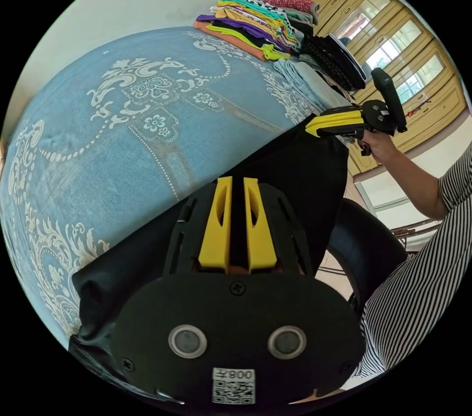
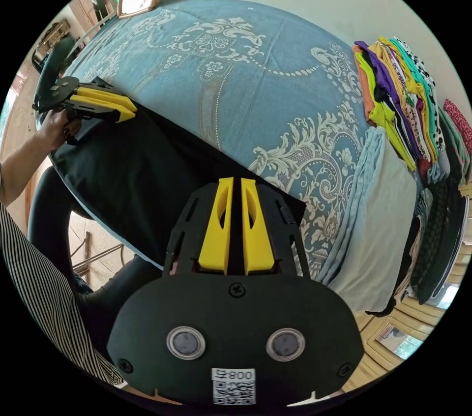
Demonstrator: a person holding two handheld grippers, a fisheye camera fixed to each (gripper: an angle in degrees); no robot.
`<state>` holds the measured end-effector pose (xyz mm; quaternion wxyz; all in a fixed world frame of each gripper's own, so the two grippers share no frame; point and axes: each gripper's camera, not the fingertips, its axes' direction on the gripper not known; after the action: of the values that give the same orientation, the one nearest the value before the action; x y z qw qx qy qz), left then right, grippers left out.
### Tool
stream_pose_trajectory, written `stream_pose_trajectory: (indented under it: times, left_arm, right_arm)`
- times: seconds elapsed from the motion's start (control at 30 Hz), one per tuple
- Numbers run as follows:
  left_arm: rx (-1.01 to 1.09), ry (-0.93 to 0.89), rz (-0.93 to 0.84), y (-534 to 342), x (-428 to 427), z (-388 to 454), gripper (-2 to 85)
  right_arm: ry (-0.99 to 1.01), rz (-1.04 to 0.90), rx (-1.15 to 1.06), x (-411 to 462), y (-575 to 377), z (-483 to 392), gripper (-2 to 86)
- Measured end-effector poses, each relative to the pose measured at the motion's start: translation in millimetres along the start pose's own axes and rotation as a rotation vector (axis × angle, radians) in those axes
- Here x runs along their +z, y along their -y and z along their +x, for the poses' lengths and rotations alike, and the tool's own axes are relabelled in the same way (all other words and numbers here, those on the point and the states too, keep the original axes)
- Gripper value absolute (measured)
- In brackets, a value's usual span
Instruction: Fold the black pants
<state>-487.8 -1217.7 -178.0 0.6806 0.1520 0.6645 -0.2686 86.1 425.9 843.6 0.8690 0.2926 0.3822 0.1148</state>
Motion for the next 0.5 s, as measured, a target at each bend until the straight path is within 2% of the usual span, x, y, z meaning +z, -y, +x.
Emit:
stream_pose_trajectory:
  times: [0.2,0.37,0.5]
  left_arm:
    - [0.007,0.029,0.01,3,-8,7,0.5]
    - [-0.011,0.053,0.083,-1,-26,10,0.3]
    - [-0.04,0.033,0.053,1,-17,5,0.4]
  right_arm:
    - [-0.057,-0.017,-0.02,9,-3,-4,0.1]
    - [0.036,0.098,0.151,-7,-18,27,0.1]
    - [0.058,0.055,0.165,6,-18,31,0.1]
